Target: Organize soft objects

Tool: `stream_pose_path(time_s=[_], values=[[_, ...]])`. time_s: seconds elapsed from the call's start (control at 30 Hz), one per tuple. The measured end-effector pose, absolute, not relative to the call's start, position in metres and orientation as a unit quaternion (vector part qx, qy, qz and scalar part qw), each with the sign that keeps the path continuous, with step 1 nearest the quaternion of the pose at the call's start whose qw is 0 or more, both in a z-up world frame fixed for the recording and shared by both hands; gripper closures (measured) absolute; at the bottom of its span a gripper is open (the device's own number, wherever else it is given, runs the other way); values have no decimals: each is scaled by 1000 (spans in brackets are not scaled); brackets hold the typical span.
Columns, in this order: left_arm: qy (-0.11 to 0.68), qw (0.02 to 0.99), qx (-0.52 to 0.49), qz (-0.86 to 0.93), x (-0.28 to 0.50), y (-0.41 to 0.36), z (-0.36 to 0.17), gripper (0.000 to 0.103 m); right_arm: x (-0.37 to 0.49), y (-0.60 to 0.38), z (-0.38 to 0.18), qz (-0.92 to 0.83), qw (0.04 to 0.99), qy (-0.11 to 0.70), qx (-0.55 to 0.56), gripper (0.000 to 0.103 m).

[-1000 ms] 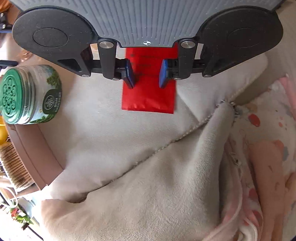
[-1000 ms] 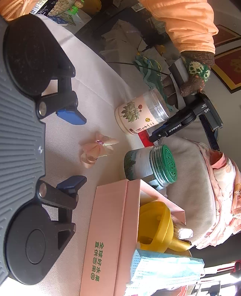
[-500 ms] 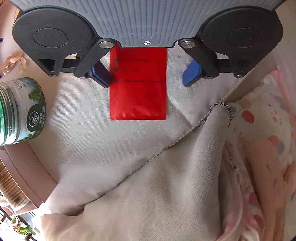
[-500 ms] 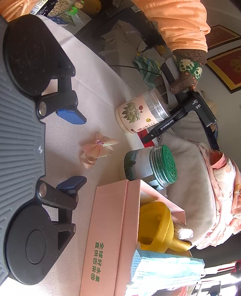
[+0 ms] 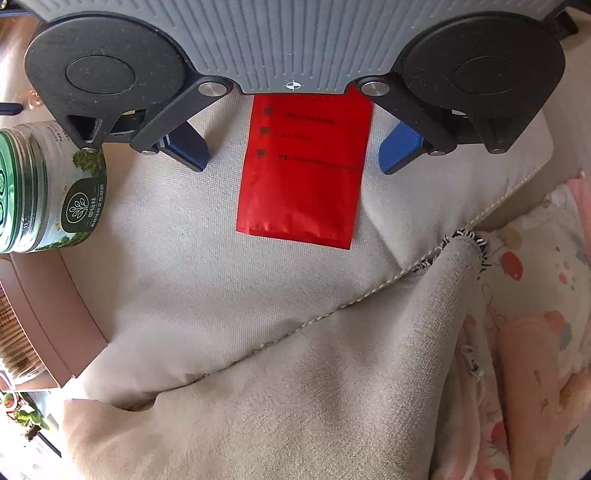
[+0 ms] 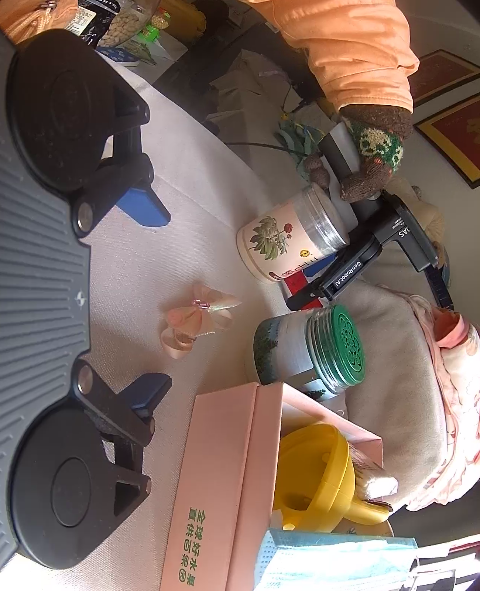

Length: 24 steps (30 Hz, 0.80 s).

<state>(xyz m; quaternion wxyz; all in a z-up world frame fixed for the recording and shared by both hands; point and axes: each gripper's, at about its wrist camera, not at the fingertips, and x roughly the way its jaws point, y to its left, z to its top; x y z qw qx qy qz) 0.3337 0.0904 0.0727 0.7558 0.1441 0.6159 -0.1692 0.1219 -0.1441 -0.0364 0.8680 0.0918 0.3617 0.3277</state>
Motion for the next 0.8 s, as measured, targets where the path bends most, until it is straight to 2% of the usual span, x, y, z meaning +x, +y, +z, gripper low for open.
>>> stream_pose_path(time_s=[0.1,0.13,0.27,0.43,0.5,0.53,0.57,0.8], values=[[597,773,135,-166,320,95,78,4,120,-140,-34,326,864,373,86,11],[590,780,131,-163,317,98,81,9,121,-140,-33,329,860,379,93,8],[567,803,100,-154,330,121,88,45,123,-140,-31,336,846,400,106,7],[536,826,78,-156,321,137,89,51,114,-137,-13,318,855,402,78,7],[527,833,69,-156,320,142,76,58,108,-132,-4,309,861,401,46,7],[520,837,72,-152,317,144,79,77,106,-131,0,307,862,402,35,7],[513,843,78,-143,315,151,81,100,104,-131,3,305,862,403,27,7],[504,843,4,-185,314,172,51,98,111,-136,16,271,883,382,23,10]])
